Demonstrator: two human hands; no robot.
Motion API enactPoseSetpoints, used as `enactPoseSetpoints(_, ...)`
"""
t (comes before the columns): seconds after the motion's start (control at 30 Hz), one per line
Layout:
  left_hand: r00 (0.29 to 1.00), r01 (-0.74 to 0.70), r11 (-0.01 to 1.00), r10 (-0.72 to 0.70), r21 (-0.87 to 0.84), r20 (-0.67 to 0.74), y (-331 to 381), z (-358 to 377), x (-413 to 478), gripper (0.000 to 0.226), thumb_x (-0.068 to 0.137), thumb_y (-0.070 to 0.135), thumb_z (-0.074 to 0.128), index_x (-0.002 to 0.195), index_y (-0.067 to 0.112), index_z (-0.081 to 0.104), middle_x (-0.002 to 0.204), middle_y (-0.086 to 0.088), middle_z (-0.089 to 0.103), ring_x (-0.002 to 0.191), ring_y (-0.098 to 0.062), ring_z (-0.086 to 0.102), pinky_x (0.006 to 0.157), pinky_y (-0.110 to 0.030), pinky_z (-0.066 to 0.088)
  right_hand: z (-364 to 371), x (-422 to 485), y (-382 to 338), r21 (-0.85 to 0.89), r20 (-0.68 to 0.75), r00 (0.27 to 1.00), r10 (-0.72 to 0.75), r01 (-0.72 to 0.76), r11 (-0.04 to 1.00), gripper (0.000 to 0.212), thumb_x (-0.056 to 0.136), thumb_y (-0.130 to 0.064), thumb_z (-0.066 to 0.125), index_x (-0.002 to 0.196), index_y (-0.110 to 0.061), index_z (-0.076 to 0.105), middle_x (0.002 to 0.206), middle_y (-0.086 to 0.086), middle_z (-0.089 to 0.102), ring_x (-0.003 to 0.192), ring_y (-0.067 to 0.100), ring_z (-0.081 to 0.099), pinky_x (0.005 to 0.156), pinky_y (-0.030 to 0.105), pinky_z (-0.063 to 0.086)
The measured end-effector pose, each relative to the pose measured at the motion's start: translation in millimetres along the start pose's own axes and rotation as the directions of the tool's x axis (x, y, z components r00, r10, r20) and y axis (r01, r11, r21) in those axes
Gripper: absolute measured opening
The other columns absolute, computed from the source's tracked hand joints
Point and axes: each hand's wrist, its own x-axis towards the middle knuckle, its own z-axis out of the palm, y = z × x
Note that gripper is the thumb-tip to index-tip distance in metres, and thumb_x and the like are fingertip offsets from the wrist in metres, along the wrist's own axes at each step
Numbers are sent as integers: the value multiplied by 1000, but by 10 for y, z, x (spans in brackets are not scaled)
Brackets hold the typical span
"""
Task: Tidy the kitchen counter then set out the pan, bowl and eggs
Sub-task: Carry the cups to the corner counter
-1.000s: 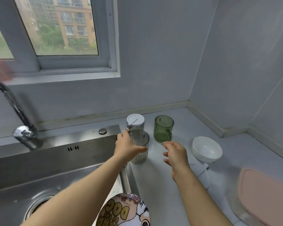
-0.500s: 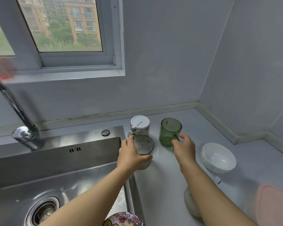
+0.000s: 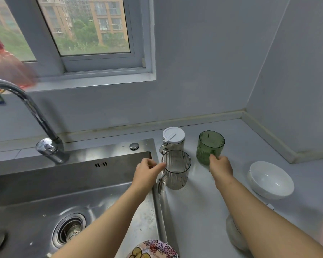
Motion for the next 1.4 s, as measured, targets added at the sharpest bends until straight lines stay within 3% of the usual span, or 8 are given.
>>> enactPoseSetpoints(0.13, 996, 29, 997, -35, 72, 88, -58, -25, -71, 21, 84, 36, 65, 80, 16, 58, 84, 1, 58, 77, -12, 51, 65, -24, 38, 51, 39, -8, 59, -2, 1000, 23, -22, 998, 24, 95, -29, 41, 95, -8, 51, 76, 8, 49, 82, 27, 46, 68, 29, 34)
enactPoseSetpoints(0.27, 979, 14, 991, -40, 131, 200, -91, -8, -137, 23, 90, 37, 58, 89, 15, 66, 95, -2, 65, 88, -14, 54, 77, -26, 40, 76, -13, -47, 167, 4, 997, 71, -70, 983, 23, 94, -23, 45, 78, -8, 52, 70, 5, 45, 63, 22, 41, 58, 28, 32)
enactPoseSetpoints(0.33, 962, 16, 992, -48, 122, 267, -87, 20, -161, 26, 94, 36, 51, 95, 15, 66, 102, -4, 63, 92, -14, 52, 73, -21, 39, 53, -70, -58, 249, 35, 991, 126, -130, 960, 29, 92, -19, 46, 65, -12, 48, 71, 5, 47, 60, 19, 40, 67, 31, 39)
enactPoseSetpoints(0.47, 959, 74, 997, -70, -3, 274, -25, 64, -188, 28, 99, 27, 42, 80, 15, 60, 85, 3, 57, 77, -9, 46, 64, -16, 35, 1, -189, -68, 346, 94, 981, 171, -193, 918, 30, 94, -21, 44, 65, -14, 46, 89, 7, 55, 91, 21, 47, 93, 49, 44)
enactPoseSetpoints(0.67, 979, 72, 989, -45, -128, 198, 161, 42, -288, 41, 102, 27, 32, 69, 16, 53, 78, 4, 58, 71, -7, 48, 60, -21, 33, -188, -484, -222, 442, 15, 1000, 10, -16, 897, 25, 92, -24, 44, 68, -17, 48, 72, 0, 60, 66, 12, 54, 64, 28, 37)
enactPoseSetpoints(0.93, 978, -99, 932, 155, -347, 140, 646, -184, -534, 39, 100, 21, 34, 63, 15, 45, 66, -1, 50, 57, -10, 43, 47, -17, 32, -682, -1400, -420, 549, -169, 976, -138, 209, 809, 30, 91, -22, 46, 62, -13, 49, 52, -2, 60, 56, 15, 52, 55, 28, 36)
enactPoseSetpoints(1.1, 936, -196, 894, 293, -402, 196, 821, -442, -1032, 28, 96, 15, 37, 68, 16, 37, 64, -1, 40, 52, -11, 34, 41, -16, 29, -882, -2141, -249, 584, -358, 930, -87, 296, 756, 33, 91, -21, 46, 59, -14, 40, 42, -2, 52, 38, 9, 49, 44, 19, 33)
enactPoseSetpoints(1.4, 764, -288, 869, 462, -403, 450, 566, -773, -2309, 31, 94, 19, 43, 64, 12, 48, 57, 1, 43, 53, -13, 36, 52, -26, 27, -903, -3701, 474, 630, -572, 813, 109, 351, 693, 35, 93, -24, 46, 60, -14, 40, 45, -3, 53, 51, 17, 49, 50, 26, 28)
